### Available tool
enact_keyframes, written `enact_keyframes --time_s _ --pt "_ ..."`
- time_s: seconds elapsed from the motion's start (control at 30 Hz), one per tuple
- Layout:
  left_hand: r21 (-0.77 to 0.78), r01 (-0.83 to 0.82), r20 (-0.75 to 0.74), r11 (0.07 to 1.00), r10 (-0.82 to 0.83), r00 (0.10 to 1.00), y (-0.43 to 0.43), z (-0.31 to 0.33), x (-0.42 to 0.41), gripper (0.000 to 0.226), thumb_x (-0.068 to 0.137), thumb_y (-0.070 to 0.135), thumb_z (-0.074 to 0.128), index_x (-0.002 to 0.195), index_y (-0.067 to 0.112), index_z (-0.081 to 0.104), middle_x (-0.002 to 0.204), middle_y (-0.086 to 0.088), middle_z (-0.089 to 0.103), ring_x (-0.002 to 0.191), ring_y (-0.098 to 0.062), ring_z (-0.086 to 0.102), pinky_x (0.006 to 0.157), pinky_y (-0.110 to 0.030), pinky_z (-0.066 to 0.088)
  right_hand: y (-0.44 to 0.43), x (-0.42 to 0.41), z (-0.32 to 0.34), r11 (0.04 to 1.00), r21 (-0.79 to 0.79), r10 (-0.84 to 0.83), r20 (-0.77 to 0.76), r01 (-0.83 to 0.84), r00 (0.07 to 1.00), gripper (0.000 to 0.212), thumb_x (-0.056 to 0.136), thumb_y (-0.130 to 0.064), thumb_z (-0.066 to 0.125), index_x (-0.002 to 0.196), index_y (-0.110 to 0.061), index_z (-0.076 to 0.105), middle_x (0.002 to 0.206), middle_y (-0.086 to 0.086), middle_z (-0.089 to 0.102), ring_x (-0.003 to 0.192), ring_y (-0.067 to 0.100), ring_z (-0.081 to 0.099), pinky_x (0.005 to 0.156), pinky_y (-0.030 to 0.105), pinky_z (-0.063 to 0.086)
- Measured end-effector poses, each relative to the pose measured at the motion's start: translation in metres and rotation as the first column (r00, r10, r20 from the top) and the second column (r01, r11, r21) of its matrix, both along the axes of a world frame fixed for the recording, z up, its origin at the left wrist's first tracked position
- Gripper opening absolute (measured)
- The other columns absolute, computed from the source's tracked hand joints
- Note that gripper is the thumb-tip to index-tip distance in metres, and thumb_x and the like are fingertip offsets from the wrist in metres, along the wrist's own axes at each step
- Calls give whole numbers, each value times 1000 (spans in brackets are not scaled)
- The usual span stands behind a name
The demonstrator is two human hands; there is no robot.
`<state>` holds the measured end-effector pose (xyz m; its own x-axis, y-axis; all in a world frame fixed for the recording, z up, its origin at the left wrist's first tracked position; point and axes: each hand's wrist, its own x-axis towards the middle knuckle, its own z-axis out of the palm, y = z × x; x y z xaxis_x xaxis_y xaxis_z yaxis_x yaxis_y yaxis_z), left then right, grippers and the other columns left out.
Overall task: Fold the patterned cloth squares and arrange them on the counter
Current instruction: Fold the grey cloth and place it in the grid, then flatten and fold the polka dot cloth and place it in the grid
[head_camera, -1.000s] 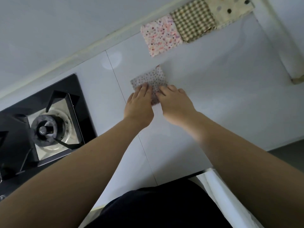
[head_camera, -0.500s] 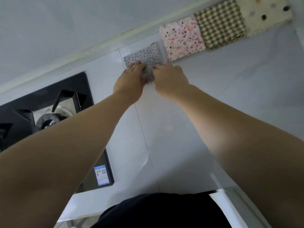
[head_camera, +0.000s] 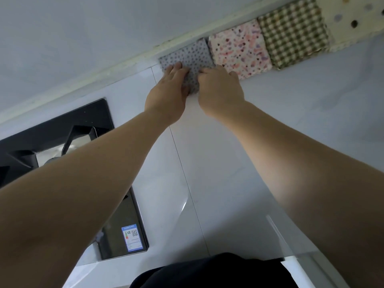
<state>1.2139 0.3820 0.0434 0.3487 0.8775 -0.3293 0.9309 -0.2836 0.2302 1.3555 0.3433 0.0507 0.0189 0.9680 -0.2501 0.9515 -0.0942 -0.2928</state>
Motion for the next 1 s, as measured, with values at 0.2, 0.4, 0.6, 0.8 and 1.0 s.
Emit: enact_keyframes --time_s 0.2,0.4,0.6,0.8,1.0 --pt "4 60 0 998 -60 998 9 -5 -2 49 109 32 37 157 26 29 168 9 18 155 -14 14 119 -41 30 2 -6 4 999 -38 -18 51 20 999 29 100 -17 44 123 -16 61 128 3 57 127 26 45 103 45 36" --pt "-7 59 -8 998 -59 998 8 -2 3 50 109 29 37 158 25 28 168 8 17 155 -14 13 120 -41 29 2 -4 8 998 -65 0 87 6 996 32 100 -17 43 128 -14 59 131 4 56 127 27 45 102 45 38" --pt "21 22 50 1000 -23 998 -7 15 -1 51 107 20 40 157 24 33 166 6 26 153 -18 24 120 -39 29 -11 -7 15 998 -40 -49 -56 46 997 34 96 -8 42 125 -14 60 133 4 57 123 28 49 104 44 39" --pt "-48 -154 217 987 161 963 -60 41 -28 41 104 19 45 142 26 56 141 1 60 128 -21 57 106 -33 46 -57 -37 18 949 -19 -305 -301 314 903 49 90 -8 41 133 -19 63 129 10 63 122 31 57 101 42 50" --pt "-154 -445 328 882 470 819 -130 57 -82 31 99 18 51 122 24 70 113 7 72 98 -10 65 78 -19 50 -110 -96 27 860 91 -382 -537 502 752 32 104 -15 44 123 -6 68 120 8 71 115 24 63 95 29 45"
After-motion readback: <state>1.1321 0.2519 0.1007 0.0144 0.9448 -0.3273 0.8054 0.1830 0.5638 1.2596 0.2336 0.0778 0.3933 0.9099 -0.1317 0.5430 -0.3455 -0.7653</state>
